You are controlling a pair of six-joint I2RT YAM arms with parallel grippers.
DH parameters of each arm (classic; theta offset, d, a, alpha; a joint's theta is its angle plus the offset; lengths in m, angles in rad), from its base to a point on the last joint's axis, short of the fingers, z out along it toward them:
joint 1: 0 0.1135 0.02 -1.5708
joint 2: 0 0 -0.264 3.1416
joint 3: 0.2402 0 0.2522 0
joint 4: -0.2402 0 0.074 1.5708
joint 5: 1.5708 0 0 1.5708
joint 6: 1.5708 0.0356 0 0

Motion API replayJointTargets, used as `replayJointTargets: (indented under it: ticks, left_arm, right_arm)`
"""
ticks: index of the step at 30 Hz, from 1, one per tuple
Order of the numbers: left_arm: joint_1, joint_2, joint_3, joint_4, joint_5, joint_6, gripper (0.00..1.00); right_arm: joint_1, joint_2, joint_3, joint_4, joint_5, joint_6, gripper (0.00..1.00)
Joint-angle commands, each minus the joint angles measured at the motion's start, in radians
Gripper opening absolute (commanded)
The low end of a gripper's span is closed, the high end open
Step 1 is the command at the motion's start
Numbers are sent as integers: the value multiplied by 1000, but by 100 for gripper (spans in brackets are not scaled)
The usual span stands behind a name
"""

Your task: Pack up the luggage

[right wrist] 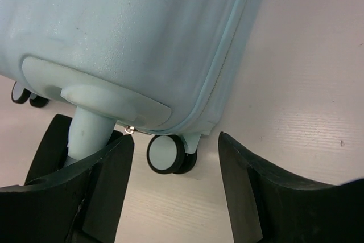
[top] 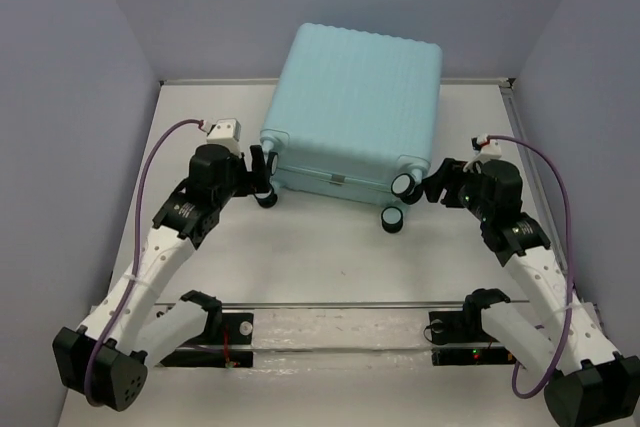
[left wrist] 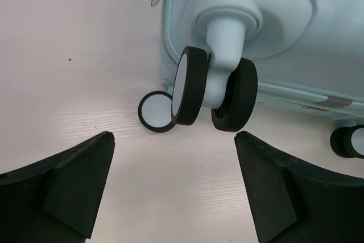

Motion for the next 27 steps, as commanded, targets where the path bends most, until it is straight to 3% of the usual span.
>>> replayJointTargets:
  ticks: [1,9,19,25,27]
  left_arm:
    - [-3,62,75,28,20,82,99]
    - [3,142,115,97,173,92,99]
    - [22,232,166,95,133,121,95]
    - [22,258,163,111,167,121,81]
    - [22,266,164,112,172,121,58]
  right_arm:
    - [16,-28,2,89,-113,28,68]
    - [16,-39,-28,97,-124,30,68]
    - [16,-30,-49,125,-140,42,69]
    - [16,-24,-55,139,-139,46,69]
    - [16,-19,-57,148,-139,53,69]
